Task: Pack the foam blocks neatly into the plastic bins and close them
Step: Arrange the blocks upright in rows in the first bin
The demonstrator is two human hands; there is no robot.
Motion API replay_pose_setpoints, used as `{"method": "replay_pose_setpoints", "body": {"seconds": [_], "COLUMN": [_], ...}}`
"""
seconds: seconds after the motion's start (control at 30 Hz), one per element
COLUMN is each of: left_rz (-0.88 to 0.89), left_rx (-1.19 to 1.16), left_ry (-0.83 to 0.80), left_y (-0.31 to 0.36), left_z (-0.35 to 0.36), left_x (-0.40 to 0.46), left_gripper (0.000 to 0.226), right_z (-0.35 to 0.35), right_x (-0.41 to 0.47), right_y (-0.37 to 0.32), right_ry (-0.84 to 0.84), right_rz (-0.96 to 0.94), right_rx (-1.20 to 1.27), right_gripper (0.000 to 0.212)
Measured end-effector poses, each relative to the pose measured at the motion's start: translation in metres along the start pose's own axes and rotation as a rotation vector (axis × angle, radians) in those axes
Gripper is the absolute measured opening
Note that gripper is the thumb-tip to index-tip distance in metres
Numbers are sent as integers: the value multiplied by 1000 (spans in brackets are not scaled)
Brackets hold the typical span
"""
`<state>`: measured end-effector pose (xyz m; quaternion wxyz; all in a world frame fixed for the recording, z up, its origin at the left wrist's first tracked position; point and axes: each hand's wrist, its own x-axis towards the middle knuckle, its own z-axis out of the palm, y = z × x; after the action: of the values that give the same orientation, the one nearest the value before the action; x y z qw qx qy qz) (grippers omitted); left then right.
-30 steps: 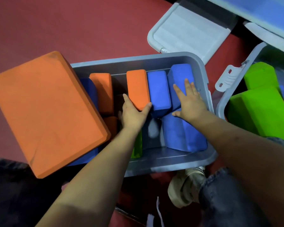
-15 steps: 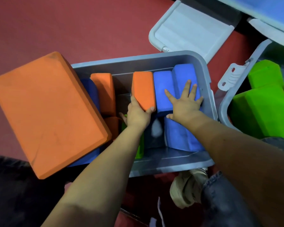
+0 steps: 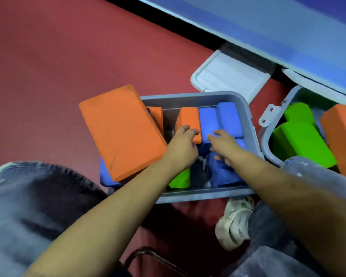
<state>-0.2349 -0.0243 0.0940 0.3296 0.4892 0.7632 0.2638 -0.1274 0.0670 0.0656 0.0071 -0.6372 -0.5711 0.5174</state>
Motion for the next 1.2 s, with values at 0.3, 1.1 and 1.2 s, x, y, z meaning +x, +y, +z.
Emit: {"method": "replay_pose_setpoints", "body": {"seconds": [0.3, 1.1, 1.2], "left_rz": [-116, -442, -413], "left_rx": [140, -694, -788], "left_ry": [336, 231, 144], "left_y": [-34, -50, -46], "left_z": [-96, -89, -92], "left_x": [-72, -103, -103], "left_gripper": [51, 64, 74], "right_z": [116, 134, 119], "right_x": [-110, -115, -113], "right_y": [-7, -46, -53], "right_ry": [-399, -105, -22], "right_rz": [257, 144, 154], "right_rx": [769, 963, 979], "right_gripper": [47, 65, 86]}}
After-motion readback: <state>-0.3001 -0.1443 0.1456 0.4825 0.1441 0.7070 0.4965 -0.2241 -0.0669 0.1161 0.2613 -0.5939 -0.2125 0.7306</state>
